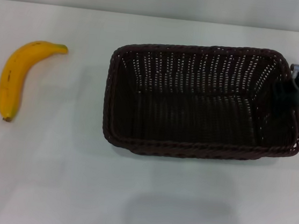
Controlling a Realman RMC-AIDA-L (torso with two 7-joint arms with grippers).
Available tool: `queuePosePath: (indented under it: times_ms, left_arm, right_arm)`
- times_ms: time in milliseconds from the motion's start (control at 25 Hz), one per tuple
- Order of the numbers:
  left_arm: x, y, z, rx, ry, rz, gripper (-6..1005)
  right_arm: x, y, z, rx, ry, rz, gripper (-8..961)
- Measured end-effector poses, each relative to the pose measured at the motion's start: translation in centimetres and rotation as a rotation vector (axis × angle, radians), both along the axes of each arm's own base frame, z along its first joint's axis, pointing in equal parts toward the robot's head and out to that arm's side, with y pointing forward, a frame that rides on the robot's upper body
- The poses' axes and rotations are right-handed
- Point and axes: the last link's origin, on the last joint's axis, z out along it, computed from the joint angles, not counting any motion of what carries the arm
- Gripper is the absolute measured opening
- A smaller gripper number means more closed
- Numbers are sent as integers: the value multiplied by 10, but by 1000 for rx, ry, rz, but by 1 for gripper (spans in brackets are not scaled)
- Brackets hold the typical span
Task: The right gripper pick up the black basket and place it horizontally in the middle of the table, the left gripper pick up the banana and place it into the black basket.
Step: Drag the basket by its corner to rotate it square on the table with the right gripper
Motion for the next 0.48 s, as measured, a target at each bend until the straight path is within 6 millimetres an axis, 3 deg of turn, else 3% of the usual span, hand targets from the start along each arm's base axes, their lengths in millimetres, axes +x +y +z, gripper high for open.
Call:
queuePosePath:
  times_ms: [480]
  left_arm:
    - [-2,0,2,8,-3,9,881]
  right_arm:
    - [-4,-2,-3,-29,32,-13,133]
